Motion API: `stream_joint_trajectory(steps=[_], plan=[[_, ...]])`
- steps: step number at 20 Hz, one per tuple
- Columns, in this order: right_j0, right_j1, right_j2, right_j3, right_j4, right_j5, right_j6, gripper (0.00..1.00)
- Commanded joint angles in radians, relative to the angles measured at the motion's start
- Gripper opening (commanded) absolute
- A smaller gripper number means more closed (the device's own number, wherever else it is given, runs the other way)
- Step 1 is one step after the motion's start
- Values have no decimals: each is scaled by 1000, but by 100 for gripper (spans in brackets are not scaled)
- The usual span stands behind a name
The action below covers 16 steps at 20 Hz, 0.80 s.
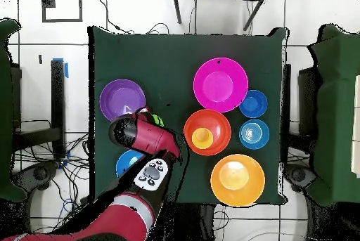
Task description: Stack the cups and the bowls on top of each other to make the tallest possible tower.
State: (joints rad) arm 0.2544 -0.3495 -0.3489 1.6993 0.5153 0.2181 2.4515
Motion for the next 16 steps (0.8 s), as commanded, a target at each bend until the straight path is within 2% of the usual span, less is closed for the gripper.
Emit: stream_joint_trajectory(steps=[1, 11, 16], plan=[[-29, 49, 124, 16, 20, -64, 167, 100], [-63, 54, 198, 39, 52, -77, 183, 100], [-58, 4, 196, 70, 47, -38, 178, 100]])
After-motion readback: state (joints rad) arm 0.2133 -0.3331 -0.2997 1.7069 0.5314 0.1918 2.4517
